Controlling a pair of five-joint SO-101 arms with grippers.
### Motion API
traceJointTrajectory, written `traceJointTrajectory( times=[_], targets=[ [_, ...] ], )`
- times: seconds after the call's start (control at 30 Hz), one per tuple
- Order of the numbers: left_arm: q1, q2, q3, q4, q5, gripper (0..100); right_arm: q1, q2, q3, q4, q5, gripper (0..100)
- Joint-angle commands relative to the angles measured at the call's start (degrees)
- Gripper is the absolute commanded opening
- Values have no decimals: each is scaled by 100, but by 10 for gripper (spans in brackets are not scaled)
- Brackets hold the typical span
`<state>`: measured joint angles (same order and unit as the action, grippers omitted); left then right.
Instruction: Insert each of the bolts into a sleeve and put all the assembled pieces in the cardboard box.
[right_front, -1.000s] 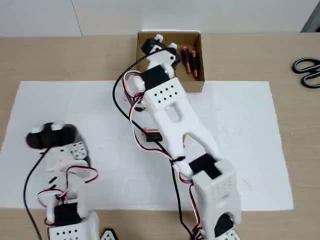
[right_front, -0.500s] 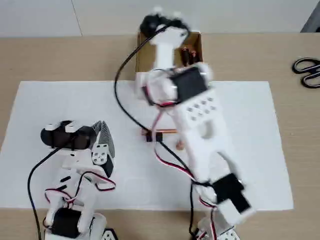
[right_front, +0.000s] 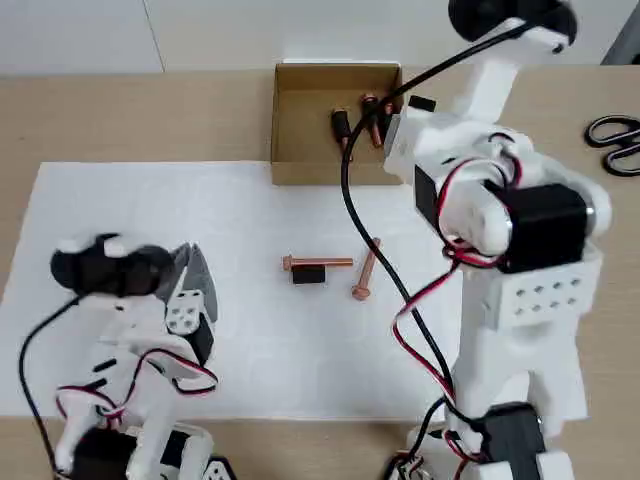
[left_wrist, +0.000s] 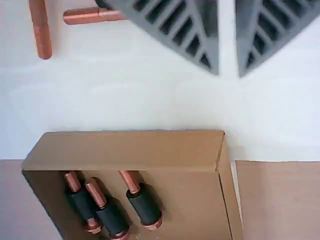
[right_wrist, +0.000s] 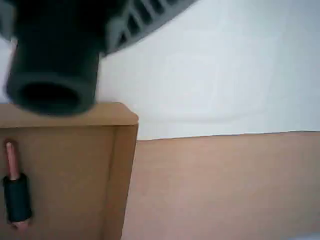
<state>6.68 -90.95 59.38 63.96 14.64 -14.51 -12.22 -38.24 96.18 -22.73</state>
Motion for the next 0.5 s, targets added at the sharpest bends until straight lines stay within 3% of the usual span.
traceJointTrajectory(
  times=[0.0,0.3,0.47],
  targets=[
    [35,1037,-1209,378,35,13,40,-233,-123,-40,44,4],
    [413,4659,-3837,2198,62,13,-857,-295,1301,22,360,4],
    [633,6119,-4919,2303,79,13,-1244,-321,2215,22,360,4]
  ],
)
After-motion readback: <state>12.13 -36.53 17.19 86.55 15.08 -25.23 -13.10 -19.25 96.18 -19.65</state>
